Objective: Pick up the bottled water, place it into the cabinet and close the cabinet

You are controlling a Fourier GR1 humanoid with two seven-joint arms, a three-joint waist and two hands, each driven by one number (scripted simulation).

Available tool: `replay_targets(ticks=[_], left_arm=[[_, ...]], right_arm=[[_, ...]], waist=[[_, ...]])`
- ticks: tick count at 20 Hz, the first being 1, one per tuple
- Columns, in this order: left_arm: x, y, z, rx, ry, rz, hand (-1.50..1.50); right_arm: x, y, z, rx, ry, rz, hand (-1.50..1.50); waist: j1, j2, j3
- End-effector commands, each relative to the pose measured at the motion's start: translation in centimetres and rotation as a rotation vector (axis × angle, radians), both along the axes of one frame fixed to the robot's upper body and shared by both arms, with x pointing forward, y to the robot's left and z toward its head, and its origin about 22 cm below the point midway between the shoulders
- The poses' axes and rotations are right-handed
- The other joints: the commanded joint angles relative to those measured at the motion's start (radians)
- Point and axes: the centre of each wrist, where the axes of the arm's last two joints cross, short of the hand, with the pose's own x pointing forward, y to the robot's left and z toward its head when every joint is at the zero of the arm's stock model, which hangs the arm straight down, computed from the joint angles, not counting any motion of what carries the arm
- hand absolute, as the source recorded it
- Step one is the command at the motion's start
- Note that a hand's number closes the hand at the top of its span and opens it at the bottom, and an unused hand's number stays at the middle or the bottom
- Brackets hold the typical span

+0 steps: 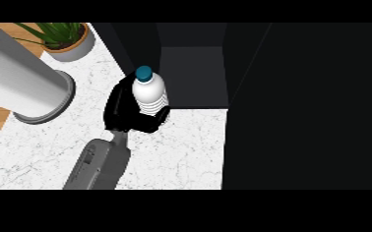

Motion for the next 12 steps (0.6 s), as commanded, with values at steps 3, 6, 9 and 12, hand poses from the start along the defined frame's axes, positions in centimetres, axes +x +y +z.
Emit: replay_targets(ticks=[3,6,9,12], left_arm=[[2.0,-3.7,3.0,0.081,-0.053,0.018,1.5],[2.8,-4.3,2.3,0.168,-0.091,0.045,1.5],[3.9,-5.0,5.4,0.207,-0.098,0.073,1.5],[4.2,-7.1,4.6,0.265,-0.095,0.124,1.5]], right_arm=[[1.0,0.5,-0.1,-0.002,0.005,-0.015,-1.5],[0.7,0.8,-0.1,0.015,-0.003,-0.012,-1.5],[-0.2,-0.5,-0.5,0.01,0.003,0.011,-1.5],[0.7,0.9,-0.2,0.0,-0.009,0.025,-1.5]], waist=[[-0.005,0.002,0.0],[-0.013,0.004,0.0],[-0.016,0.002,0.001],[-0.038,0.008,0.0]])
